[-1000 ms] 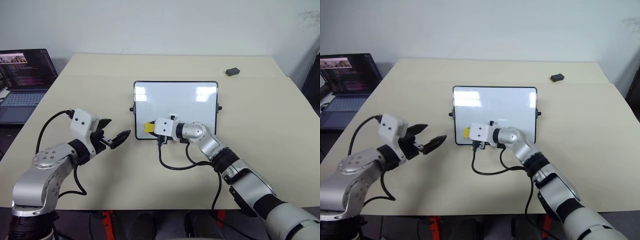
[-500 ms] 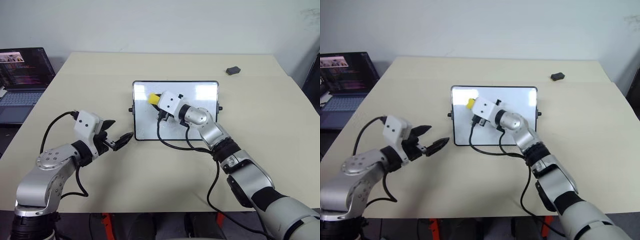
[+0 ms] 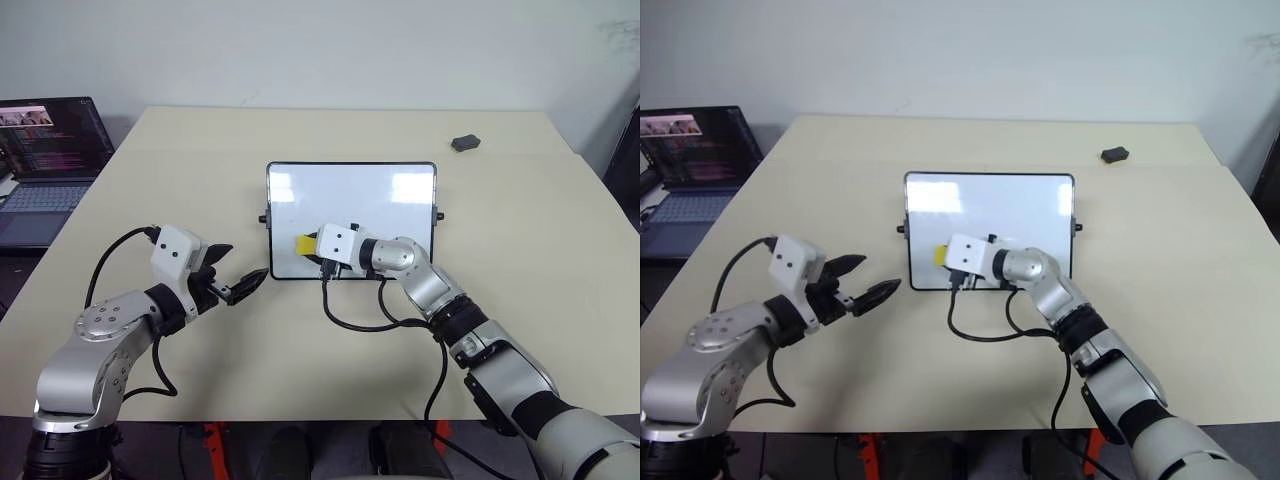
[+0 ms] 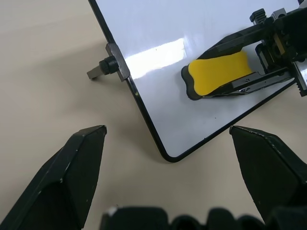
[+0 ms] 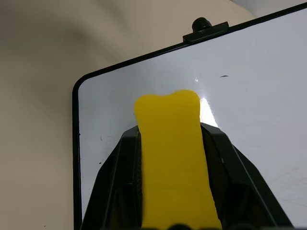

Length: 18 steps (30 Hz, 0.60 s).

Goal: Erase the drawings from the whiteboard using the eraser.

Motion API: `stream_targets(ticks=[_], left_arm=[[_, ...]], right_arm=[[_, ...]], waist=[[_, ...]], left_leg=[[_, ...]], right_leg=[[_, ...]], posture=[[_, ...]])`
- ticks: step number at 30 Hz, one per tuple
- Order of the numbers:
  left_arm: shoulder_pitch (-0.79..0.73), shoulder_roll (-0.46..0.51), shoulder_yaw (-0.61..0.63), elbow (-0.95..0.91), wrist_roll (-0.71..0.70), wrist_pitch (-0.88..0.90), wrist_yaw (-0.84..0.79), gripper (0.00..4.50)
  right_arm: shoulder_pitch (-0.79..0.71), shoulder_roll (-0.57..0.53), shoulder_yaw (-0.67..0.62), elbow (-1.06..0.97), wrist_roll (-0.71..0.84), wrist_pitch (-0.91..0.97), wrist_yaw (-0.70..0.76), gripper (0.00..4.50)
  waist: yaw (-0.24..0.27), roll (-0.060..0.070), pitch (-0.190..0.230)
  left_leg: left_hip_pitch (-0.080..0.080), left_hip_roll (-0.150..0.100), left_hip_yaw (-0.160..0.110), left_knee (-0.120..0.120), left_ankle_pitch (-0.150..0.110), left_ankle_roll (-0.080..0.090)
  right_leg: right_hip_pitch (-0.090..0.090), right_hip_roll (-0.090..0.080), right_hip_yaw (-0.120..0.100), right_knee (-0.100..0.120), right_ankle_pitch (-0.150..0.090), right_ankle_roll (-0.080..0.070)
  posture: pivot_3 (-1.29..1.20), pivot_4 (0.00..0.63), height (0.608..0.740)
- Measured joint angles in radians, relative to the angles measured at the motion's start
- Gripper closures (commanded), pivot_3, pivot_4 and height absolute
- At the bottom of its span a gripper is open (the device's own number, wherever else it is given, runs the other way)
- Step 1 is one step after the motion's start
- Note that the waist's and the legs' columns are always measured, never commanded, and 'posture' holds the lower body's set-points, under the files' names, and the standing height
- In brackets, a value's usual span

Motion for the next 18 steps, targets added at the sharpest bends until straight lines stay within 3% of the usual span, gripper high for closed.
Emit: stream_targets(ticks=[3,11,18], left_arm=[[0.001,0.000,-0.006,0.000,0.001,0.000,0.000,0.00],[-0.002,-0.004,-0.028,0.000,0.004,-0.002,0.004,0.00],[0.001,-0.010,-0.037,-0.004,0.003,-0.002,0.006,0.00]], right_arm=[[-0.018,0.026,-0.023,0.009,0.004,-0.003,-0.054,3.19],[-0.252,0.097,-0.088,0.226,0.003,-0.037,-0.208,3.19],[-0.307,0.134,-0.083,0.384,-0.012,-0.082,-0.238,3.19]], waist=[[0.000,0.000,0.000],[-0.006,0.000,0.001],[-0.010,0.000,0.001]], left_leg=[[-0.001,0.000,0.000,0.000,0.000,0.000],[-0.002,0.000,0.001,-0.001,0.000,0.000],[-0.002,0.000,0.001,-0.001,0.000,0.000]], right_leg=[[-0.001,0.000,0.000,0.000,0.000,0.000],[-0.002,0.000,0.000,-0.002,0.000,0.000],[-0.002,0.000,0.001,-0.002,0.000,0.000]], posture=[[0.00,0.150,0.740],[0.00,0.150,0.740],[0.00,0.150,0.740]])
